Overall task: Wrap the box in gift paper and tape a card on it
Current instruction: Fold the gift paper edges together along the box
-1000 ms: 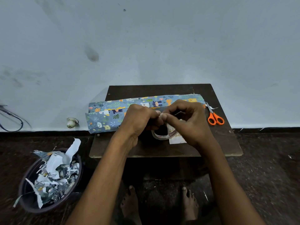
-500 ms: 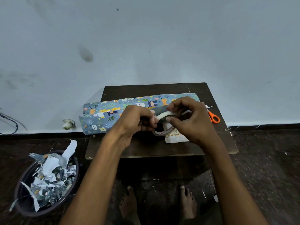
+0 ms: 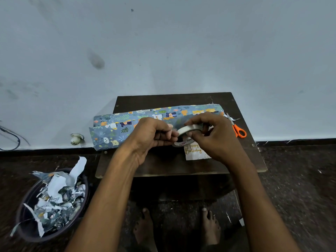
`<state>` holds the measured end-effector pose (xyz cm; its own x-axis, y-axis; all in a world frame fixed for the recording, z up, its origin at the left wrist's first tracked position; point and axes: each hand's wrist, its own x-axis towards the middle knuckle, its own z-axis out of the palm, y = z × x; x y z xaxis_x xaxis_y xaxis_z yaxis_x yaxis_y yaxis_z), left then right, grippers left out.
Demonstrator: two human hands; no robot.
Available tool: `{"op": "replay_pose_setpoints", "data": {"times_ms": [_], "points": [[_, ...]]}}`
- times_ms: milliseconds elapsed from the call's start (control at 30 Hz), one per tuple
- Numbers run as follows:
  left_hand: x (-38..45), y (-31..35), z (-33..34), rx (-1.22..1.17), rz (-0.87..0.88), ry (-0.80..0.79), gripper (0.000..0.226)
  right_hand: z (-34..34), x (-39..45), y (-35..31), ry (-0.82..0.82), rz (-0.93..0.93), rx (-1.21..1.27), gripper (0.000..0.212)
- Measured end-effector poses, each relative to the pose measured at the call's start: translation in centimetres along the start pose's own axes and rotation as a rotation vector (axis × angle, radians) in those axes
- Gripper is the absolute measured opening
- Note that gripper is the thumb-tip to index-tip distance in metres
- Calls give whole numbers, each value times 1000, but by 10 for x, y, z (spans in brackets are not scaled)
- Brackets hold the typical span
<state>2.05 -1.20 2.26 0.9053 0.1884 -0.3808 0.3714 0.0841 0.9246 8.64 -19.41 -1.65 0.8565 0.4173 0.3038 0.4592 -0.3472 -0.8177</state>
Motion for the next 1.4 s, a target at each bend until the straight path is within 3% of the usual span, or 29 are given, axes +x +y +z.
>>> {"op": "replay_pose_setpoints", "data": {"times_ms": [133, 300, 533, 767, 967, 1233, 1400], "points": [[1, 0, 0, -22, -4, 12, 37, -3, 0, 2, 7, 1, -18, 24], [-3, 1, 0, -33, 21, -19, 54, -5, 2, 4, 72, -14, -17, 21], [-2, 1, 0, -40, 16, -52, 51, -8, 5, 14, 91, -27, -49, 27], [0, 1, -1, 193, 66, -1, 42, -18, 5, 23, 41, 14, -154, 32], [3, -2, -2, 250, 80, 9, 35, -19, 6, 29, 41, 11, -210, 30], [2, -2, -1, 121, 75, -100, 32, -16, 6, 29, 56, -32, -258, 35], [0, -1, -3, -4, 31, -149, 43, -15, 7, 29, 23, -45, -307, 38]]}}
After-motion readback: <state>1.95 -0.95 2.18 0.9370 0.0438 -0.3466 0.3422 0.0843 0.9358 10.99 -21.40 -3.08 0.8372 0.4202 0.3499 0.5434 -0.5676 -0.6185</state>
